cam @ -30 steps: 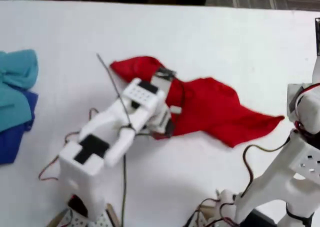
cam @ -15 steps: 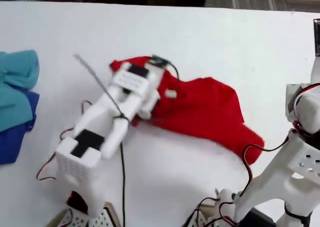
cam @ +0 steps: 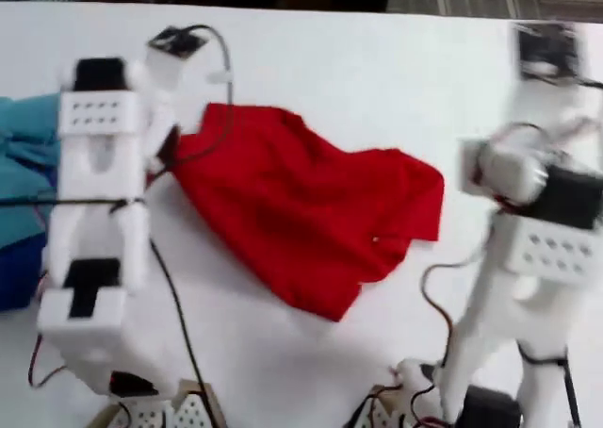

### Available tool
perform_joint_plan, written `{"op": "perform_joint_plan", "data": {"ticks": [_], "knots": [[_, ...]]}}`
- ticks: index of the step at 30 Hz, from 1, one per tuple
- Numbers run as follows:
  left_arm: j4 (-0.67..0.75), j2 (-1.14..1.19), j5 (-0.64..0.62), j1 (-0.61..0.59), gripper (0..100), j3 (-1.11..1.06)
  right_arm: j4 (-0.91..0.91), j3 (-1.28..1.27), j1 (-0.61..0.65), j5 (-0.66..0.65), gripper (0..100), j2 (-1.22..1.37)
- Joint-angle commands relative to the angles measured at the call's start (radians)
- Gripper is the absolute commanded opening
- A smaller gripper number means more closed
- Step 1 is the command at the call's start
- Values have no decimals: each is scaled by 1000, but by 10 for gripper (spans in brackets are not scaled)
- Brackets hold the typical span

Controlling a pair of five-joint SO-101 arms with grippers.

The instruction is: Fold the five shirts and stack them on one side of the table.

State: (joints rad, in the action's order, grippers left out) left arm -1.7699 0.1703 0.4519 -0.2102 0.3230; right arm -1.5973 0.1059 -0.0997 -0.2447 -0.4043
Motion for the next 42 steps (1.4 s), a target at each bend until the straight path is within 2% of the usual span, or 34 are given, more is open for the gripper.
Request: {"op": "perform_joint_plan", "data": {"ticks": [1,5,10,19,23,28,34,37,40,42], "knots": [[-15,-166,87,-64,25,-163,90,6,154,75,276,99],[12,-250,150,-141,27,-378,189,84,289,150,278,262],[103,-278,160,-232,28,-567,302,244,450,175,278,506],[129,-282,150,-242,28,-638,329,503,645,167,279,964],[130,-282,126,-242,28,-633,321,632,688,166,286,1115],[133,-282,106,-241,28,-628,320,787,688,166,368,1296],[132,-282,103,-241,28,-628,274,959,659,166,367,1472],[133,-284,103,-238,28,-628,217,1033,659,109,277,1532],[133,-284,103,-236,28,-628,186,1102,651,29,10,1572],[133,-279,103,-236,28,-628,157,1145,628,28,57,1580]]}}
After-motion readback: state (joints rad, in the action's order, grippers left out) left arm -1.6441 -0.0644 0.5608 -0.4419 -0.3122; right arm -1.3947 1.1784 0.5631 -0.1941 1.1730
